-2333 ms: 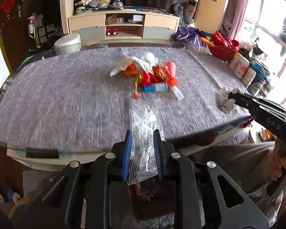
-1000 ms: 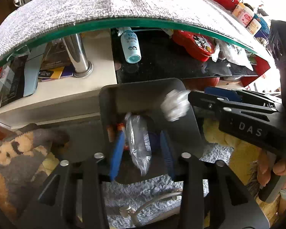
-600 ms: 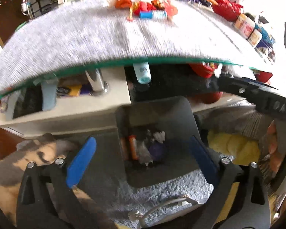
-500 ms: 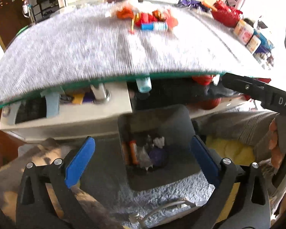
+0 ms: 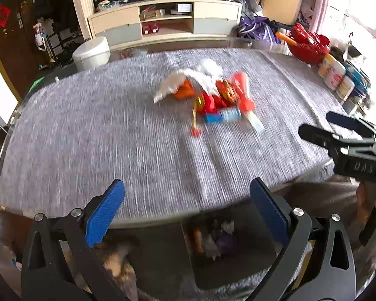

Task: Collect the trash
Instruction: 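Grasp red ornament's gold string with left tool while right tool grasps white stick, then lift the red ornament with left tool while right tool lifts the white stick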

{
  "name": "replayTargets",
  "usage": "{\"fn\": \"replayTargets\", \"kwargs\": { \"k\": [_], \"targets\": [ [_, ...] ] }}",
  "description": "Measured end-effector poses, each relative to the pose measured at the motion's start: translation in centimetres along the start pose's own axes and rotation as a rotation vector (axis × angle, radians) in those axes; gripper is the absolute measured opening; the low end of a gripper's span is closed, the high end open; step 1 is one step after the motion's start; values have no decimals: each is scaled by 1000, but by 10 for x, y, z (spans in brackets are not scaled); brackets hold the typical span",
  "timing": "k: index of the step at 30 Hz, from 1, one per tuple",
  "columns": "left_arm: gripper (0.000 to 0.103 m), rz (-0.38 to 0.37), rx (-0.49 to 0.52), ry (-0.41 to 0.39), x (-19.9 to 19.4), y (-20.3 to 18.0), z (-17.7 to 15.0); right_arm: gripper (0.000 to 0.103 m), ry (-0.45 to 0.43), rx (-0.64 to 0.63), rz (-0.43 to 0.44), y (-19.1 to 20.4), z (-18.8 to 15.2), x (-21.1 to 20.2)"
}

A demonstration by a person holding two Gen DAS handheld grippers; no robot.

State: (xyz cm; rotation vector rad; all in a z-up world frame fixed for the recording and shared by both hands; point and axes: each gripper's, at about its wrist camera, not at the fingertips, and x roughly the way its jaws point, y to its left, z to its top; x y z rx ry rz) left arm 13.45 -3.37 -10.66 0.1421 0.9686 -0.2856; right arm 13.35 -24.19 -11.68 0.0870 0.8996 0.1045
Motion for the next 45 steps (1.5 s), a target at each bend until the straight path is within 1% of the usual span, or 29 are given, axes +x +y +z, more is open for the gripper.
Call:
{"fn": "replayTargets", "kwargs": {
  "k": [3, 4, 5, 7, 8, 10, 11, 13, 14, 16, 18, 20, 22, 23, 25, 29, 32, 34, 35, 36, 37, 39, 45],
  "targets": [
    [95, -2, -7, 4, 14, 5, 17, 96, 14, 21, 25, -5, 10, 14],
    [95, -3, -9, 9, 21, 6, 22, 90, 24, 28, 36, -7, 12, 20],
    [95, -4, -10, 12, 25, 7, 26, 88, 32, 30, 42, -7, 14, 25],
    [95, -9, -9, 22, 39, 9, 31, 77, 53, 28, 53, -7, 17, 39],
    [95, -13, -5, 24, 45, 9, 32, 74, 59, 26, 56, -5, 17, 42],
    [93, -19, 8, 27, 54, 8, 30, 62, 80, 16, 72, -1, 17, 54],
    [92, -19, 17, 28, 59, 6, 29, 60, 87, 10, 76, 1, 16, 58],
    [83, -14, 33, 36, 69, 6, 28, 50, 103, -6, 82, 5, 14, 67],
    [81, -14, 36, 41, 74, 6, 28, 48, 109, -12, 83, 6, 13, 71],
    [71, -24, 30, 48, 82, 7, 29, 39, 121, -30, 71, 8, 10, 78],
    [66, -50, 25, 48, 88, 6, 31, 35, 125, -44, 53, 8, 7, 83],
    [63, -63, 29, 47, 94, 4, 33, 29, 114, -52, 42, 7, 6, 84],
    [52, -66, 36, 48, 101, 2, 35, 20, 106, -62, 29, 5, 5, 83],
    [49, -66, 37, 54, 105, 1, 36, 18, 102, -64, 27, 4, 5, 83],
    [43, -44, 48, 34, 107, -1, 36, 18, 96, -61, 37, 1, 4, 82],
    [38, -22, 61, 12, 109, -3, 39, 18, 89, -59, 46, -2, 4, 82],
    [33, -24, 69, -2, 110, -4, 40, 18, 86, -52, 53, -4, 4, 82],
    [20, -15, 64, -8, 112, -4, 44, 18, 85, -48, 56, -5, 4, 83],
    [17, -11, 58, -10, 112, -2, 44, 18, 84, -48, 56, -6, 4, 82],
    [10, -5, 52, -9, 112, 0, 45, 18, 84, -46, 56, -7, 3, 81],
    [6, -6, 50, -8, 113, 1, 46, 18, 84, -45, 57, -7, 3, 80],
    [1, -23, 49, -6, 111, 4, 44, 17, 84, -43, 58, -8, 2, 79],
    [1, -44, 56, 3, 100, 5, 28, 16, 89, -30, 65, -8, -3, 72]
  ]
}}
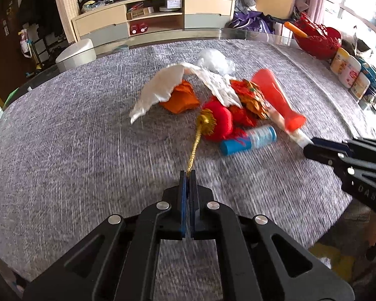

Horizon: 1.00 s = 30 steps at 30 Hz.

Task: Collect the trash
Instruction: 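Lift the red ornament with left tool while right tool lifts the white stick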

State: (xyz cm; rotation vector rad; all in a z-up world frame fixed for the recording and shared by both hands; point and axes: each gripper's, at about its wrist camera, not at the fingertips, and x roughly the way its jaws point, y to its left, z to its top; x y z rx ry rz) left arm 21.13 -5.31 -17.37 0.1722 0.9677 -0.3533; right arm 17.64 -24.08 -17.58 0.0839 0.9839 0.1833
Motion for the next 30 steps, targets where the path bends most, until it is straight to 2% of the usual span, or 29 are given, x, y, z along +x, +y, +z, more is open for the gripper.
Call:
{"fn": "replayTargets", "kwargs": {
  "k": [6, 23, 30],
  "targets": [
    [0, -11, -9, -4, -24, -1, -22, 15, -39, -1, 7, 8, -9, -25],
    [0, -53, -86, -137, -121, -22, -70, 15, -145, -25, 10, 39, -52, -102],
    [1, -56, -76, -159, -151, -35, -89, 15, -177, -46, 40, 54, -71, -132]
  ]
}}
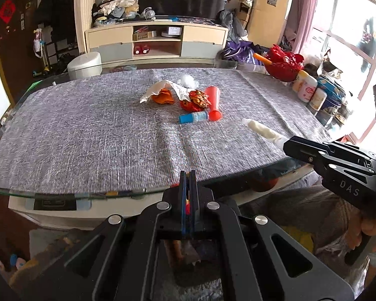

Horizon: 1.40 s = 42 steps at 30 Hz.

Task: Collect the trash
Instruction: 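Lift the red ornament with left tool while right tool lifts the white stick, then lower ornament and stick into the black bin and open both tools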

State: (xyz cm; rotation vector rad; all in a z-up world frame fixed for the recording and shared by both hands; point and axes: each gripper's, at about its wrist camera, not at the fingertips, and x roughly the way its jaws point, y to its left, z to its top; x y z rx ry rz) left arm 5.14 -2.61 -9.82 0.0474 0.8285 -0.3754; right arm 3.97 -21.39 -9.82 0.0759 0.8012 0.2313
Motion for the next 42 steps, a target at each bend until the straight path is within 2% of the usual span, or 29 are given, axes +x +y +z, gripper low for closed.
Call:
{"fn": "replayTargets", "kwargs": {
  "k": [4, 11, 23, 29, 36, 38, 39, 40, 42],
  "targets": [
    [1, -7, 2, 12, -6, -7, -11, 15, 27, 5, 16, 5, -18, -4],
    [1, -28, 1, 70, 1, -14, -42, 15, 123, 43, 21, 3, -53, 12],
    [1, -45, -1, 217, 46, -25, -88, 15, 293, 116, 29, -8, -98, 57],
    [1, -48, -16, 303, 73, -24, -106, 15, 344, 128, 29, -7, -109, 72],
    [2, -55, -27, 366, 91, -21, -113, 18, 377, 173, 39, -9, -109, 87],
    [15, -43, -22, 373, 93, -21, -114, 18, 381, 188, 36, -11, -108, 89],
    [26, -38, -21, 373, 93, -21, -114, 28, 379, 195, 30, -12, -107, 89],
    [32, -31, -21, 371, 93, -20, -114, 47, 376, 201, 28, -13, -106, 89],
    [36, -25, -25, 370, 92, -19, -112, 64, 354, 217, 19, -18, -103, 85]
  ]
}}
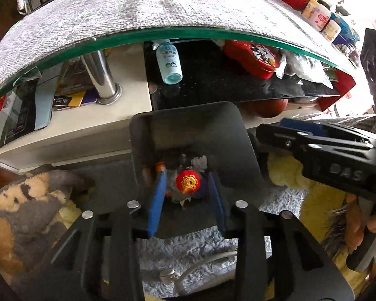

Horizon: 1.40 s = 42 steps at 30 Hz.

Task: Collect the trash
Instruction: 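Lower ornament and stick into the black bin and open both tools, then grasp blue-capped bottle with left tool while right tool grasps pink cup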

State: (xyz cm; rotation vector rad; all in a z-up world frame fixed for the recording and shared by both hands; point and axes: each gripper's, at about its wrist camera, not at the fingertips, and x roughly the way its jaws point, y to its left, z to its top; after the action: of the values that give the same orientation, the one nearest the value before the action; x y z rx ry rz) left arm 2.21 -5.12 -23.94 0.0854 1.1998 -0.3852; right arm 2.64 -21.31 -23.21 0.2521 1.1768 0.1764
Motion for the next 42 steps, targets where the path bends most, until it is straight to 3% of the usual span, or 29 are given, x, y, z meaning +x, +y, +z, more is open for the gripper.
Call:
{"fn": "replayTargets", "kwargs": {
  "k": [2, 4, 6, 9, 17, 24, 29, 35, 36, 42],
  "targets": [
    [44, 10, -7, -1, -2, 2, 2, 68, -19, 14, -16, -5, 5, -6],
    [64, 25, -7, -7, -6, 3, 5, 83, -40, 34, -37, -10, 10, -14],
    [80, 30, -8, -21, -14, 3, 10, 90, -71, 39, -52, -14, 17, -23],
    [94, 19, -17, -46, -26, 3, 17, 95, -96, 34, -47, -18, 29, -37],
    [95, 25, -24, -138, -69, 12, 55, 96, -197, -28, -55, -10, 73, -73],
    [95, 87, 16, -232, -104, 21, 113, 96, -260, -95, -117, -2, 118, -84],
    [95, 109, 41, -266, -109, 22, 152, 96, -286, -112, -142, 0, 147, -83],
    [95, 120, 63, -257, -91, 21, 183, 96, -295, -20, -79, -13, 187, -72],
    [95, 119, 64, -249, -84, 21, 188, 95, -287, -4, -69, -16, 195, -65],
    [95, 89, 51, -197, -42, 23, 202, 65, -240, -2, -42, -17, 223, -27]
  ]
}}
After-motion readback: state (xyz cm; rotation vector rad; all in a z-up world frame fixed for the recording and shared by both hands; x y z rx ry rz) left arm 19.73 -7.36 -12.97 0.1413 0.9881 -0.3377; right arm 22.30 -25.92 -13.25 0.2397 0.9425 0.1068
